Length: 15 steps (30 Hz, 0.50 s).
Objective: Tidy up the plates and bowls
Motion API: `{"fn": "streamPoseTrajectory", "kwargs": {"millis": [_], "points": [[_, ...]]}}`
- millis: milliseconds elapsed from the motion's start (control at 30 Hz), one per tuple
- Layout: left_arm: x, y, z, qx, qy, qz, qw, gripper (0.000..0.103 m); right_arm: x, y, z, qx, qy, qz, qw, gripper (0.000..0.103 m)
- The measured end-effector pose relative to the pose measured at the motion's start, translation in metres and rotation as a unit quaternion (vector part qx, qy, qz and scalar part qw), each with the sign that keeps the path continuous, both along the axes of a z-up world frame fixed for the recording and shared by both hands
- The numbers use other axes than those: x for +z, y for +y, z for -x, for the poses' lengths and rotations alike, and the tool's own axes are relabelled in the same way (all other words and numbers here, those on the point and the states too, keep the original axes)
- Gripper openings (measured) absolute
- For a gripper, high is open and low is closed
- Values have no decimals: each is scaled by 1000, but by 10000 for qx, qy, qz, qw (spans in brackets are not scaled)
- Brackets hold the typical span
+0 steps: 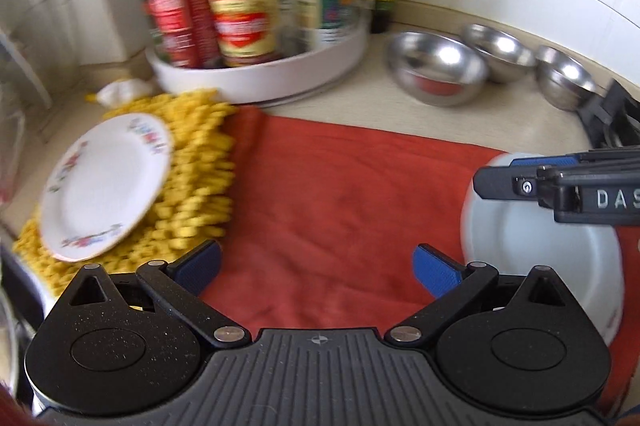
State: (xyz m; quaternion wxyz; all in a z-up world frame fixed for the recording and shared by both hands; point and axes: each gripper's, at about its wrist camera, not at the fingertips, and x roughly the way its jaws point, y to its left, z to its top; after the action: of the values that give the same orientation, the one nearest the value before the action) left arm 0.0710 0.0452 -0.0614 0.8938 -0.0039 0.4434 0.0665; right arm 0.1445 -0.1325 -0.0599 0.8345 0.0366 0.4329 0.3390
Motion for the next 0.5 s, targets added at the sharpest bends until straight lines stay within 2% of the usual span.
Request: {"fn": "streamPoseTrajectory", "kwargs": {"millis": [200, 500], "points": [[3, 47, 6, 456, -26, -72, 9989, 103, 3, 60, 3, 524, -56, 158, 9985, 43], [7, 107, 15, 877, -96, -108, 9960, 103, 9, 124, -4, 867, -190, 183, 9959, 44]]}}
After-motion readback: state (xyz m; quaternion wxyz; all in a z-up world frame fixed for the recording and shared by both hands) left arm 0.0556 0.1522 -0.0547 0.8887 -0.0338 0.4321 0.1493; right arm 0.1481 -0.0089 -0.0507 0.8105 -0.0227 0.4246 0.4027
